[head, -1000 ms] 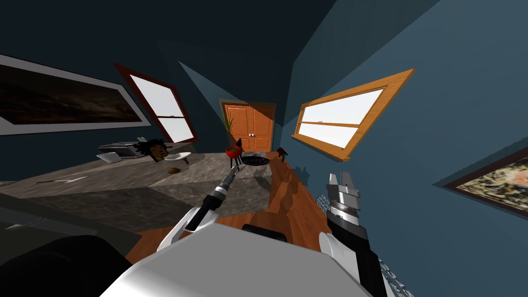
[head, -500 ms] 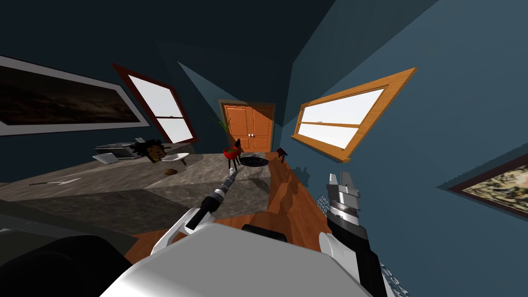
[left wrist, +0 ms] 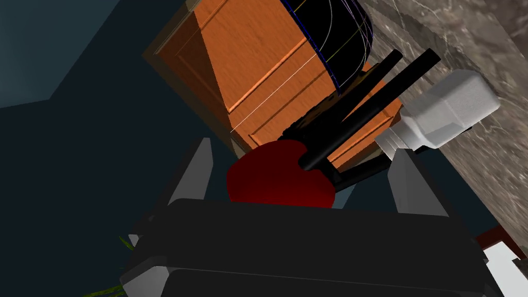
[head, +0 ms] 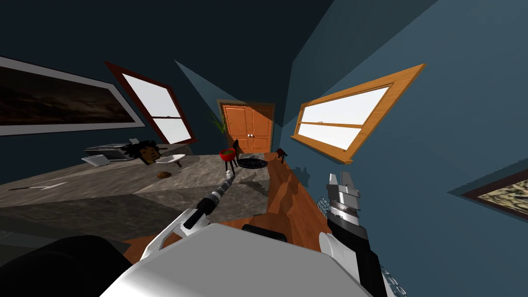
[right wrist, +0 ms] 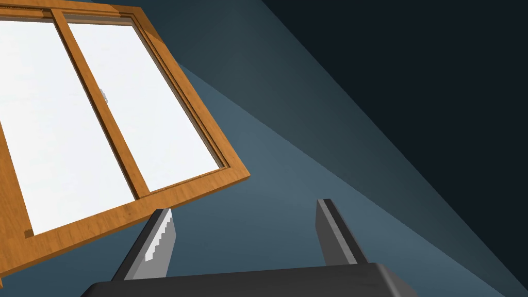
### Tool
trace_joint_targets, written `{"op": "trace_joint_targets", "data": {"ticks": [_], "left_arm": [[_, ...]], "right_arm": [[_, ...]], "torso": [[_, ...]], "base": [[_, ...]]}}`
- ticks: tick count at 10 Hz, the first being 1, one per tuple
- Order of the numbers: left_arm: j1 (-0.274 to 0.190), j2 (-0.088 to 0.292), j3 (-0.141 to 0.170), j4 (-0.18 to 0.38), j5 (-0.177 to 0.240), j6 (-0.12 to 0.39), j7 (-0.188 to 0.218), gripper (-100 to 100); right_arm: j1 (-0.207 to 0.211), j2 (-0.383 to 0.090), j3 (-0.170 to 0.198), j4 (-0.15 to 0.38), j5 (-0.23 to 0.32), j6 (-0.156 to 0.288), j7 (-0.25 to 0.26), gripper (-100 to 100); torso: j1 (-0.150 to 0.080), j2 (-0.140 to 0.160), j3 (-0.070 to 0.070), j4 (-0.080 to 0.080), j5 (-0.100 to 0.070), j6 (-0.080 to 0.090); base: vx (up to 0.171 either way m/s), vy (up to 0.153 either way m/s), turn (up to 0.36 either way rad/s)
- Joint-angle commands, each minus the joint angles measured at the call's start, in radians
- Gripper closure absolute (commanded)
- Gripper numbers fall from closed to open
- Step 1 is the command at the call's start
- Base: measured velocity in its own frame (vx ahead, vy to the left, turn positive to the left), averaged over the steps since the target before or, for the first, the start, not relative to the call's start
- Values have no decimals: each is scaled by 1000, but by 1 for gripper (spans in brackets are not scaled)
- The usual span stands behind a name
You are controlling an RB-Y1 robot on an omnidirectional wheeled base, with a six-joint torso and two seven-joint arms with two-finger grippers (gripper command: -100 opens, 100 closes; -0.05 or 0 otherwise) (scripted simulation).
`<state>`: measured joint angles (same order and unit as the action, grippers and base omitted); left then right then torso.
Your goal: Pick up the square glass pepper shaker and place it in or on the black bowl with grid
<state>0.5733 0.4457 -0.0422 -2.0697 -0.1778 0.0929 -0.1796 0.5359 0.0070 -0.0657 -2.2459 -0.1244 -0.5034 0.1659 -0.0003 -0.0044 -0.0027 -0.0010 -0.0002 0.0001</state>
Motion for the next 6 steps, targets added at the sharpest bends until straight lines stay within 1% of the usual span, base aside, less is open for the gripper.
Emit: {"op": "trace_joint_targets", "data": {"ticks": [1, 6], "left_arm": [[2, 25, 2, 4, -2, 40, -14, -100], [6, 149, 28, 50, 8, 175, -63, -100]], "right_arm": [[0, 0, 0, 0, 0, 0, 0, 0], [0, 0, 0, 0, 0, 0, 0, 0]], "torso": [[0, 0, 0, 0, 0, 0], [0, -3, -1, 0, 0, 0]], "base": [[49, -9, -9], [93, -11, -14]]}}
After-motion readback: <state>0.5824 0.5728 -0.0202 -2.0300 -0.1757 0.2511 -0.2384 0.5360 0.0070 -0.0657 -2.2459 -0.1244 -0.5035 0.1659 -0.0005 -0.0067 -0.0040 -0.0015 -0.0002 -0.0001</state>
